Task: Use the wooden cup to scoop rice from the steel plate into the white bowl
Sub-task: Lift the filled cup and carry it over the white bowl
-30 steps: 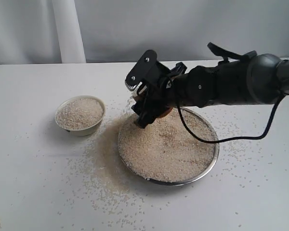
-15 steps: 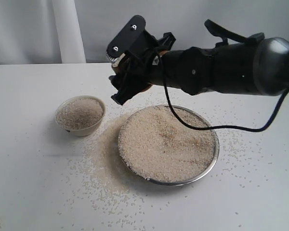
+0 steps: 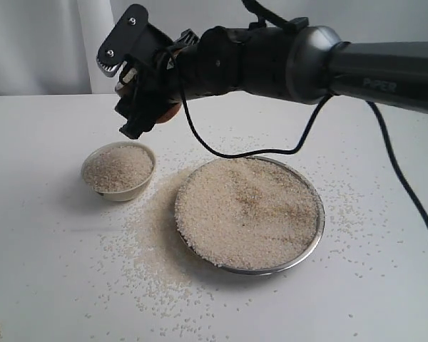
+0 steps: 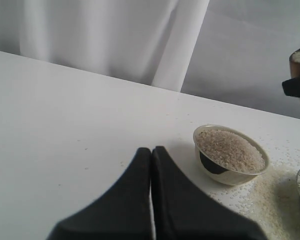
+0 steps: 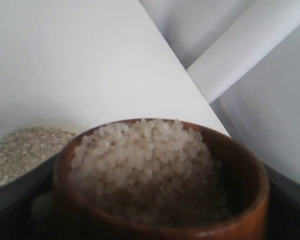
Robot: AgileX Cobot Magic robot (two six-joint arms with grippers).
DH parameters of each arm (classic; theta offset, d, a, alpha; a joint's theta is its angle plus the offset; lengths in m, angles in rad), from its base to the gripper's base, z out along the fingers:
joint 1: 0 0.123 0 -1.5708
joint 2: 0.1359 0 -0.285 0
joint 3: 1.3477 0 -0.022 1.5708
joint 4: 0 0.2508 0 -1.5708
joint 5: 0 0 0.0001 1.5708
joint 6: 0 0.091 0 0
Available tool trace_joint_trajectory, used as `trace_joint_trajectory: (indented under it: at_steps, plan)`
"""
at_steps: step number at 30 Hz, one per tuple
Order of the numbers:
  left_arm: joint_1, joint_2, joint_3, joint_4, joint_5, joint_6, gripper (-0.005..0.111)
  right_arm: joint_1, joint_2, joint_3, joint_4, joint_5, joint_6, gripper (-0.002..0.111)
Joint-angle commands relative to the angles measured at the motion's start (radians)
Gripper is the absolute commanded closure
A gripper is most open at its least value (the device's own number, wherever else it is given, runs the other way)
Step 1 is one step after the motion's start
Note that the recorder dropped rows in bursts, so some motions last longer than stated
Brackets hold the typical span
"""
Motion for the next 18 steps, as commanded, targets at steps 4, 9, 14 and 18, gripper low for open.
trace_joint_trajectory:
  at_steps: [4,9,14,18]
  plan:
    - [-0.005,0.001,0.002,-0.004,-0.007,-0.004,0.107,0.005,0.108,-0.163,-0.149,0.142,-0.004,0.108]
    - [-0.005,0.001,0.002,-0.004,-0.007,-0.004,0.107,0.036,0.155,-0.225,-0.352,0.199,0.064,0.108]
    - [-0.005,0.001,0.002,-0.004,-0.007,-0.004,0.107,0.071,0.180,-0.229,-0.575,0.214,0.156,0.108]
    - [-0.005,0.001,0.002,-0.004,-0.007,-0.004,0.107,0.086,0.201,-0.229,-0.694,0.232,0.218,0.108]
